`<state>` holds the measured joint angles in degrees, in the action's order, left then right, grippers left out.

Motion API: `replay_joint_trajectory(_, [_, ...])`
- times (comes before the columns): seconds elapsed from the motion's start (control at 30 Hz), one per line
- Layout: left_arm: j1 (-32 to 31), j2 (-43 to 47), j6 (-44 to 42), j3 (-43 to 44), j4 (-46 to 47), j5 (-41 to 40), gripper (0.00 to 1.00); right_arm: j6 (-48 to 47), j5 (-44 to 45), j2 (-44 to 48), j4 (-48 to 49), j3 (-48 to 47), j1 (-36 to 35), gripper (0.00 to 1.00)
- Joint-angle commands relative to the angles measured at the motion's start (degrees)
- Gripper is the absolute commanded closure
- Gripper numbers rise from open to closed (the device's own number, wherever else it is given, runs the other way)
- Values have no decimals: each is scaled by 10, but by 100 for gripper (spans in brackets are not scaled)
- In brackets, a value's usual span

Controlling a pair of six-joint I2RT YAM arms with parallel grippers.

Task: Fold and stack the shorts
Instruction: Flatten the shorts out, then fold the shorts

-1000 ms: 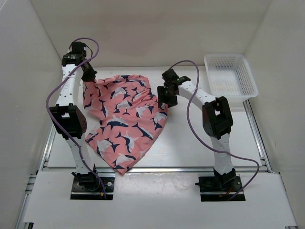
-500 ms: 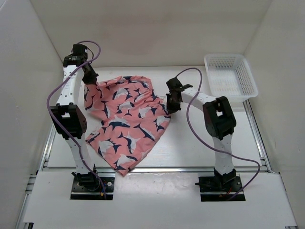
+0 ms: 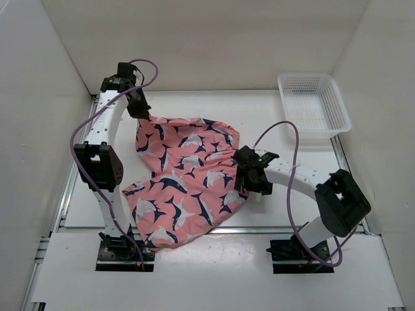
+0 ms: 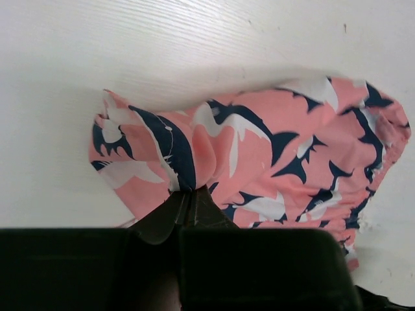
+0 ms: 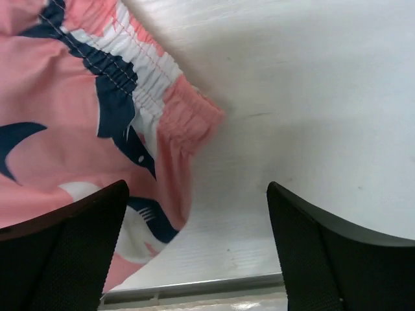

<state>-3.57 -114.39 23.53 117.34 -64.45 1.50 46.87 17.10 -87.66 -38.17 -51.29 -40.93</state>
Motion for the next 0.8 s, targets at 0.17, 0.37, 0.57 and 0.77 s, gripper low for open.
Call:
replay_joint_trajectory(0.17, [-6,44,-15,4,5,23,90,-113,87,-43,-8,-228,61,26])
replay_joint_trajectory(0.37, [-6,44,-20,18,-8,18,90,-193,-38,-229,4,-428,150,48])
replay_joint_trajectory(0.57, [-6,50,-20,18,-13,12,90,-159,-236,-369,14,-577,229,43])
replay_joint_trajectory(0.77, [-6,44,-20,13,-13,17,90,-228,-255,-456,-19,-678,229,28])
